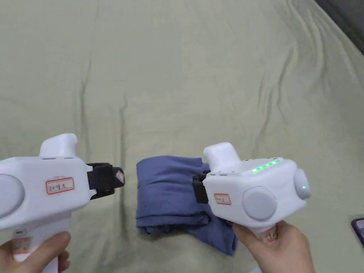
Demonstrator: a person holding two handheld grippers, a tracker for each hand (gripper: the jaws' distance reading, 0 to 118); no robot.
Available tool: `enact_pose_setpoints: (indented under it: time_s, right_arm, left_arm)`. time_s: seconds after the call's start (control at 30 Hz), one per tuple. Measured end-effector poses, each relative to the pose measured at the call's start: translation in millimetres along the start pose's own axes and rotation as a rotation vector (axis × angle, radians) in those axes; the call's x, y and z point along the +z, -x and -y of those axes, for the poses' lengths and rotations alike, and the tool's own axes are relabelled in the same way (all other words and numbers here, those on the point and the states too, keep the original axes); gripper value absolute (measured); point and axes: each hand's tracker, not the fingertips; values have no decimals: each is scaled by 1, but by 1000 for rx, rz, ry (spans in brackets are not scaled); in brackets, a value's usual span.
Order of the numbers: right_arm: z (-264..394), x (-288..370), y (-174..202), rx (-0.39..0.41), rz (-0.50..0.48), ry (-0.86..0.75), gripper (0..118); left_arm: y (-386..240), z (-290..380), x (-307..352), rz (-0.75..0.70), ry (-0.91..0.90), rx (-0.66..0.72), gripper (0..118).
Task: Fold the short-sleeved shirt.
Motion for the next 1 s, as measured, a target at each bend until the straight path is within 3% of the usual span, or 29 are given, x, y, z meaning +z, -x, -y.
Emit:
enact_pose_setpoints:
  time_s: [0.03,0.1,0.13,0.17,0.27,0.43,0.47,0.5,0.53,0.63,0.7,1.0]
  right_arm:
    - [7,-25,-6,9,42,63,2]
    - [22,-43,-23,-72,-24,87,2]
    - [20,-28,-32,-154,-89,-13,2]
    - [21,-25,-40,-169,-109,9,2]
    - [18,-31,-43,-121,-117,31,2]
    - [20,-26,-50,-136,-159,21,2]
    - [20,-26,-51,-139,-163,19,2]
    - [20,-26,-50,-139,-166,18,2]
    - [20,-26,-50,-138,-166,17,2]
    - [22,-25,-49,-124,-161,15,2]
    - [22,-25,-50,-119,-164,14,2]
    - [26,44,-69,-151,-121,-103,2]
  left_arm:
    - [4,-1,-12,55,25,43,85]
    - [8,0,-32,114,65,51,87]
    - [11,1,-44,128,93,56,87]
    - [12,1,-55,98,113,38,87]
    - [15,1,-81,92,139,3,87]
    - [19,-2,-88,289,112,89,87]
    - [21,-2,-86,333,98,96,85]
    - [22,1,-85,384,79,85,70]
    - [21,2,-89,394,87,82,47]
    - [24,4,-101,427,87,120,29]
    - [23,8,-108,480,95,152,23]
    - [60,-1,-65,458,31,191,21]
